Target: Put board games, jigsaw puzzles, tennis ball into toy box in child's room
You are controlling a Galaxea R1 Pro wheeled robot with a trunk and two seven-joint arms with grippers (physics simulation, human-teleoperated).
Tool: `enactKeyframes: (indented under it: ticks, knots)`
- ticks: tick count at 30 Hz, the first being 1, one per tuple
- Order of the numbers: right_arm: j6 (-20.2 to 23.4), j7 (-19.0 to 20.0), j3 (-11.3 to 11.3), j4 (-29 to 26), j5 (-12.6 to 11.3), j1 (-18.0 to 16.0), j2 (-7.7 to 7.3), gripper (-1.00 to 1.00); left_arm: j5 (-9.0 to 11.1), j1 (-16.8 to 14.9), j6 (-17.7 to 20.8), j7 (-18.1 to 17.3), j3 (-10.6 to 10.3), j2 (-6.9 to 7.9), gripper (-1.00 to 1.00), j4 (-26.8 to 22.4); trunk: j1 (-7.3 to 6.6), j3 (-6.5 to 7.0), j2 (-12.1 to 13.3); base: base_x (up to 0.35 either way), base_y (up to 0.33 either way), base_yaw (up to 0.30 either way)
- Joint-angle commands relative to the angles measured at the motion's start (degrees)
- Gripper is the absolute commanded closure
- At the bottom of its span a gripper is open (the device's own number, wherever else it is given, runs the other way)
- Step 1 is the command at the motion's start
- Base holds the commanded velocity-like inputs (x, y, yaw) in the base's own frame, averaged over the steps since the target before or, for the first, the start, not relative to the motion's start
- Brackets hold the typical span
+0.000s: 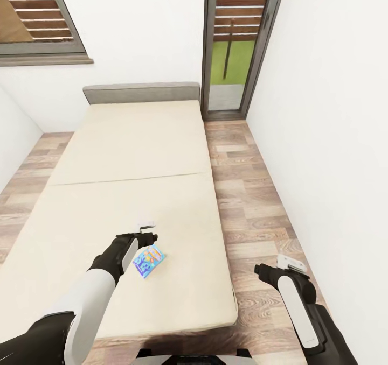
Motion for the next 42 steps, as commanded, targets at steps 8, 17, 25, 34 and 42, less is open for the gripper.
enactKeyframes:
  ticks: [8,17,25,34,42]
  knots:
    - [0.14,-0.57,0.10,-0.07,-0.48,-0.04,-0.04,-1.00,-0.06,-0.02,0.33,0.05,0.29,-0.07,-1.00,-0.10,0.03,-0.14,-0.10,0.000,0.000,0.112]
    - [0.01,-0.51,0.16,-0.08,-0.50,-0.04,0.01,-1.00,-0.07,-0.02,0.33,0.05,0.26,-0.07,-1.00,-0.10,0.03,-0.14,-0.10,0.000,0.000,0.124]
    - [0.00,-0.50,0.16,-0.08,-0.51,-0.04,0.02,-1.00,-0.12,-0.02,0.33,0.05,0.23,-0.07,-1.00,-0.10,0.03,-0.14,-0.10,0.040,0.000,0.009]
    - [-0.06,-0.50,0.16,-0.08,-0.51,-0.04,0.02,-1.00,-0.13,-0.02,0.33,0.05,0.22,-0.15,-1.00,-0.10,0.03,-0.14,-0.10,0.072,0.000,0.001]
    - [-0.01,-0.50,0.17,-0.08,-0.51,-0.04,0.02,-1.00,-0.13,-0.02,0.33,0.05,0.22,-0.12,-1.00,-0.10,0.03,-0.14,-0.10,0.008,0.000,0.000]
